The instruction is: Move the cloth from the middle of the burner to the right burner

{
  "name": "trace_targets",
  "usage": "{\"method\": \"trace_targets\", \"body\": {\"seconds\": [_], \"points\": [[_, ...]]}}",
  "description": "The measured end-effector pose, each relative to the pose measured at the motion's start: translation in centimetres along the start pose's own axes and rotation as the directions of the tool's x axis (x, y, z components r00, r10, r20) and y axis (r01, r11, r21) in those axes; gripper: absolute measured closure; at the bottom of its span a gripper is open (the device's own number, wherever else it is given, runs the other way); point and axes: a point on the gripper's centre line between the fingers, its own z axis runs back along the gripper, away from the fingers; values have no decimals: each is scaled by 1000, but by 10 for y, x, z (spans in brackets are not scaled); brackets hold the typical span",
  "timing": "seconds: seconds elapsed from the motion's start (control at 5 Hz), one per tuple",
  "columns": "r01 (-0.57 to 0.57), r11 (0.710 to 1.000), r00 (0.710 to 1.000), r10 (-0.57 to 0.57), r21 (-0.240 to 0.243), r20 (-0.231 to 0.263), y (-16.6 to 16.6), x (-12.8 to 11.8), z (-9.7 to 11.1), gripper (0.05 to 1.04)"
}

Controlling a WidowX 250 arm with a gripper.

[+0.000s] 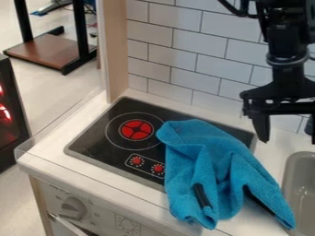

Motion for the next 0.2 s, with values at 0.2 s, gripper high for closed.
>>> {"method": "trace_targets", "body": {"seconds": [0.2], "points": [[0,1000,1000,0,-1,1,0,0,1,85]]}}
